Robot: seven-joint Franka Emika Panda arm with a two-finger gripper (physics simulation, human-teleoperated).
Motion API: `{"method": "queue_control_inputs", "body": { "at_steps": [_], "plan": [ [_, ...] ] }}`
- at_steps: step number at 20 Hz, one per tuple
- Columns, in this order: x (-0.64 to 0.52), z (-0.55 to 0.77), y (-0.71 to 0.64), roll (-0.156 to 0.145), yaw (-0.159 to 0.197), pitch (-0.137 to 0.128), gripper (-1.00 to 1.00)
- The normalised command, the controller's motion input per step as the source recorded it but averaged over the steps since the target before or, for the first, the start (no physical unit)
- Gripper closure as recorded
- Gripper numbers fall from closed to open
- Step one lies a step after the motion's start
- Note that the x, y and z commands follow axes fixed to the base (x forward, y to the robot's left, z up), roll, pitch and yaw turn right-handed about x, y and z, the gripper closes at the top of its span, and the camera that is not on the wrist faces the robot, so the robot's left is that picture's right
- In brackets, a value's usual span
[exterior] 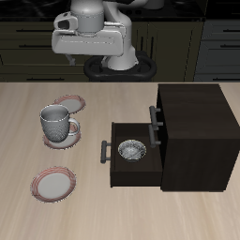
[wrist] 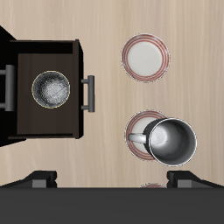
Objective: Open the top drawer
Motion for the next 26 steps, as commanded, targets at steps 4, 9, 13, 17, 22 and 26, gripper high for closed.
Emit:
{"method": "queue_control_inputs", "body": {
  "at_steps": [4, 9, 13, 17, 22, 26],
  "plan": [
    [0.24, 0.09, -0.12, 0.047, 0.018, -0.025, -1.0],
    [0.16, 0.12, -0.04, 0.054, 0.058, -0.038, -1.0],
    [0.2, -0.03, 0.06, 0.094, 0.005, 0.005, -1.0],
    [0.19, -0.13, 0.02, 0.063, -0.025, -0.026, -1.0],
    [0.18, -0.24, -0.07, 0.086, -0.09, -0.007, -1.0],
    [0.2, -0.31, -0.08, 0.065, -0.08, 0.011, -1.0]
  ]
}}
